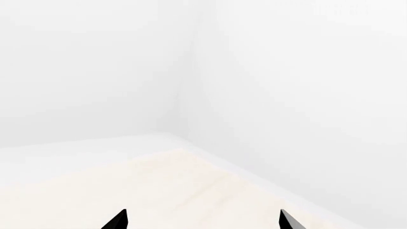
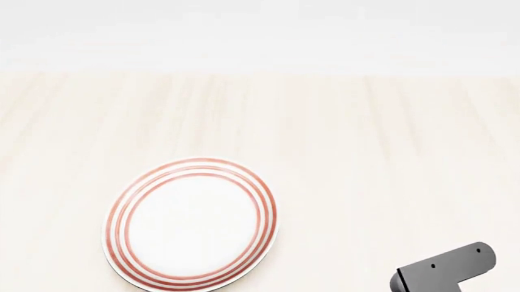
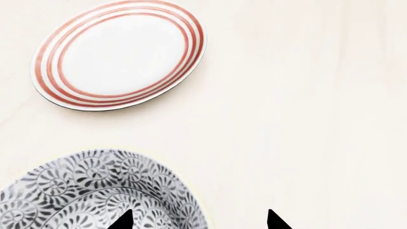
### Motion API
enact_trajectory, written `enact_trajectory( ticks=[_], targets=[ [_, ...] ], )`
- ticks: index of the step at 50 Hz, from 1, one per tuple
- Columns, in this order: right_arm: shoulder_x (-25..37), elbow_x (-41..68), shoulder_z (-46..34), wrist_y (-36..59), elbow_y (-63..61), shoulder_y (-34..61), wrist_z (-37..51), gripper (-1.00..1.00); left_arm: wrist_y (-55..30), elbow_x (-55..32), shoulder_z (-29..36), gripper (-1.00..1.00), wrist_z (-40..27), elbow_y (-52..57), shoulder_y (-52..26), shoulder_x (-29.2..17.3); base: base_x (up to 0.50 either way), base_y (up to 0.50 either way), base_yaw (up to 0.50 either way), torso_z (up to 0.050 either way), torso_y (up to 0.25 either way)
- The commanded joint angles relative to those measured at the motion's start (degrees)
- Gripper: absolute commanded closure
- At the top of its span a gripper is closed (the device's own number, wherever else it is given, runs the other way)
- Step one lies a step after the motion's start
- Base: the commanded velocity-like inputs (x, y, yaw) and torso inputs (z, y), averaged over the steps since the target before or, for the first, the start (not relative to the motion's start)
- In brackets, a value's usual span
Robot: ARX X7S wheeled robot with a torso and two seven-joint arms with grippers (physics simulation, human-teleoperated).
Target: Put the bowl on the plate.
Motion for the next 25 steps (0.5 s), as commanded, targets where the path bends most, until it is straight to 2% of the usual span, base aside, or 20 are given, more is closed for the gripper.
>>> enact_trajectory(
  ticks=[1,6,7,23,24,25],
  targets=[
    [0.9,-2.8,-5.9,-3.2,3.3,-0.1,-2.2,-1.0,0.3,-0.6,0.1,-1.0,-0.1,0.1,0.2,-0.4,0.0,0.0,0.0,0.0,0.0],
    [1.0,-3.7,-7.7,-4.4,4.3,-0.4,-3.1,-1.0,0.3,-0.8,0.2,-1.0,-0.3,0.3,0.3,-0.5,0.0,0.0,0.0,0.0,0.0],
    [1.7,-5.1,-13.8,-5.1,4.6,-0.2,-6.1,-1.0,0.2,-1.6,0.2,-1.0,-0.1,1.1,0.7,-0.3,0.0,0.0,0.0,0.0,0.0],
    [3.0,-4.9,-15.4,-5.3,3.2,-0.3,-6.6,-1.0,1.1,-1.9,0.5,-1.0,-0.2,1.1,1.5,-0.4,0.0,0.0,0.0,0.0,0.0],
    [2.6,-5.2,-14.5,-5.7,3.5,-0.3,-5.7,1.0,1.2,-2.0,0.5,-1.0,-0.2,1.0,1.5,-0.4,0.0,0.0,0.0,0.0,0.0],
    [2.8,-5.0,-14.5,-5.6,3.3,-0.4,-5.9,1.0,1.2,-2.1,0.5,-1.0,-0.2,1.0,1.6,-0.5,0.0,0.0,0.0,0.0,0.0]
  ],
)
